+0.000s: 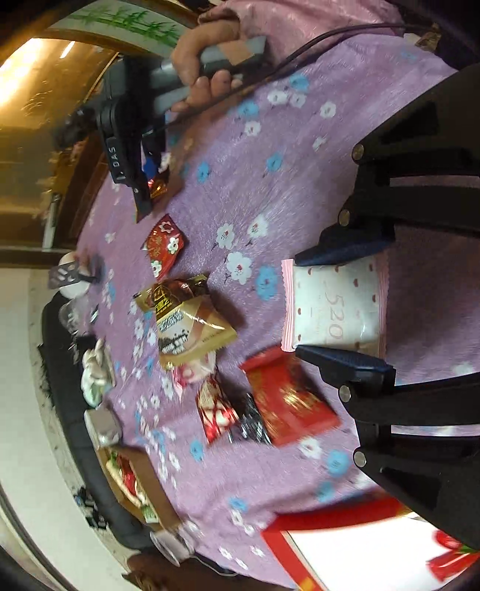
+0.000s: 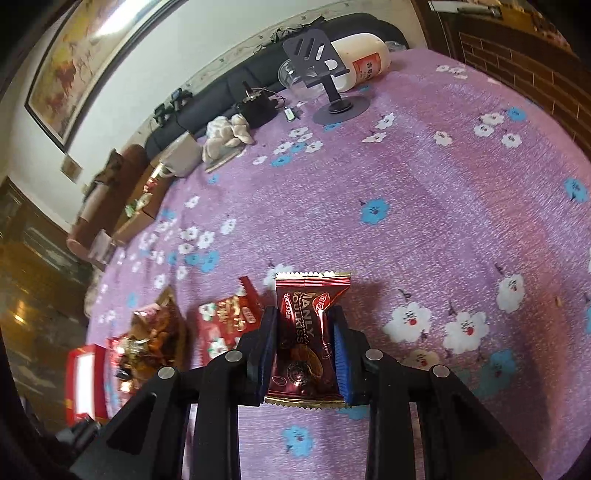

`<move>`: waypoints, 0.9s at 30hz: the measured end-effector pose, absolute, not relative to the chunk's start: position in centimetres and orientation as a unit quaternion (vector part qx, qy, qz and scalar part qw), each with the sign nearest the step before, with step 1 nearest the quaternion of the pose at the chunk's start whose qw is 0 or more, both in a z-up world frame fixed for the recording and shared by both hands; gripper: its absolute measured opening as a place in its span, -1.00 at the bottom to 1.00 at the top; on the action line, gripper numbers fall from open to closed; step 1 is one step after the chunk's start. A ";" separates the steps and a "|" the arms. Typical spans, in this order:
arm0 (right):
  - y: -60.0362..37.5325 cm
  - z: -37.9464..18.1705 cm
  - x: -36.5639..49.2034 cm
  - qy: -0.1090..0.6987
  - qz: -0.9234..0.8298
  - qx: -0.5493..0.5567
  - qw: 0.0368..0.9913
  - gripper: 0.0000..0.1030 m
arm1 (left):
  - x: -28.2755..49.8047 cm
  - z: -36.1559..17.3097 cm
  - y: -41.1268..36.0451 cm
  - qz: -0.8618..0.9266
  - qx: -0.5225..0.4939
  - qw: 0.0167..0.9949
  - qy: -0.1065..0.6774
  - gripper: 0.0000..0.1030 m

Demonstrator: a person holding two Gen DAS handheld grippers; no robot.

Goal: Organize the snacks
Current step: 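Carry both packets over the white tray and open both tools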

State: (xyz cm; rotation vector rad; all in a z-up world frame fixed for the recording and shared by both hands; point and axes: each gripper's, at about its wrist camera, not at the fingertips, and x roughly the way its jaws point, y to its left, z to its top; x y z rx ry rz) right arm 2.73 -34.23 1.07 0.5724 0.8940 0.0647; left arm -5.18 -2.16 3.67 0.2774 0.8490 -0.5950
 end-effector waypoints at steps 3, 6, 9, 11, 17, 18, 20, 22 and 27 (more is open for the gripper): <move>-34.5 1.1 2.7 0.419 0.053 0.301 0.855 -0.44 | -6.5 4.7 -0.8 -0.280 0.106 0.870 0.392 -0.22; -34.8 1.1 2.5 0.406 0.082 0.331 0.848 -0.44 | -8.0 5.6 0.5 -0.272 0.081 0.881 0.377 -0.22; -35.0 1.4 2.3 0.388 0.105 0.354 0.844 -0.44 | -9.1 6.7 1.5 -0.269 0.068 0.891 0.360 -0.22; -35.1 1.7 2.1 0.374 0.114 0.362 0.846 -0.44 | -9.7 7.6 1.9 -0.265 0.067 0.898 0.345 -0.22; -34.8 2.2 1.2 0.343 0.162 0.404 0.833 -0.45 | -11.5 9.5 3.4 -0.272 0.044 0.909 0.313 -0.22; -34.5 2.3 0.9 0.342 0.164 0.407 0.831 -0.45 | -11.7 9.6 3.5 -0.273 0.043 0.910 0.310 -0.22; -33.9 2.3 0.3 0.344 0.170 0.413 0.826 -0.45 | -12.0 9.8 3.6 -0.271 0.046 0.913 0.303 -0.22; -32.9 2.4 -0.5 0.340 0.187 0.423 0.818 -0.45 | -12.2 10.0 4.0 -0.271 0.046 0.914 0.298 -0.22; -28.6 3.2 -1.5 0.340 0.235 0.411 0.812 -0.45 | -12.4 9.9 5.8 -0.257 0.035 0.920 0.293 -0.22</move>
